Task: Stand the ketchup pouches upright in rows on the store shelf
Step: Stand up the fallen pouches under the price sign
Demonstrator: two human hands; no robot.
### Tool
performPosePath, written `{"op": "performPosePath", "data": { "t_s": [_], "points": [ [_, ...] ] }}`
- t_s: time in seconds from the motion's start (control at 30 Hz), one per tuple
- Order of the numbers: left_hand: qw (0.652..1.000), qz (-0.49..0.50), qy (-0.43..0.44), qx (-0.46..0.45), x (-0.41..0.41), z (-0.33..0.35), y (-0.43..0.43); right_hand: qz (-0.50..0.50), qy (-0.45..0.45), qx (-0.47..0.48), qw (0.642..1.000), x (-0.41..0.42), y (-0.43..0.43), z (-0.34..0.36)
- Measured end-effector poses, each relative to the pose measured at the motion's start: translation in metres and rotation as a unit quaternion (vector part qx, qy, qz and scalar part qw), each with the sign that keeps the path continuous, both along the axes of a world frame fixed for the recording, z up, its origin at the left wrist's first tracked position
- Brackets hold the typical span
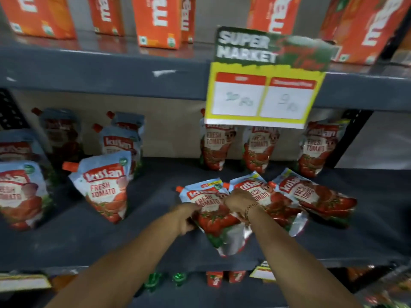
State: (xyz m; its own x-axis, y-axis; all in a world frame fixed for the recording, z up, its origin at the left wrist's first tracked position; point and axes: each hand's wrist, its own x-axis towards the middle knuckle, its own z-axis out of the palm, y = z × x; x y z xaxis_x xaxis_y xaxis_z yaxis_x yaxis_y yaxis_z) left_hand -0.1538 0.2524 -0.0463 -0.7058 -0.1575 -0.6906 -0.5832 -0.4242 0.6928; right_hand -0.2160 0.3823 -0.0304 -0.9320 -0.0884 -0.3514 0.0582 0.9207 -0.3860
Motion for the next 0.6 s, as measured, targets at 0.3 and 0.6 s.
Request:
{"op": "performPosePath", "data": {
  "t_s": [0.3, 0.6],
  "points": [
    [0.978, 0.138, 0.132, -0.078, 0.0, 0.024, -0.007, 0.051, 0.197, -0.226, 0.952, 0.006, 0.012, 0.014],
    [0.91, 0.256, 0.199, -0.259, 0.012, 0.0, 0.014, 0.121, 0.179, -0.249, 0.944, 0.006, 0.017, -0.021]
  ]
}}
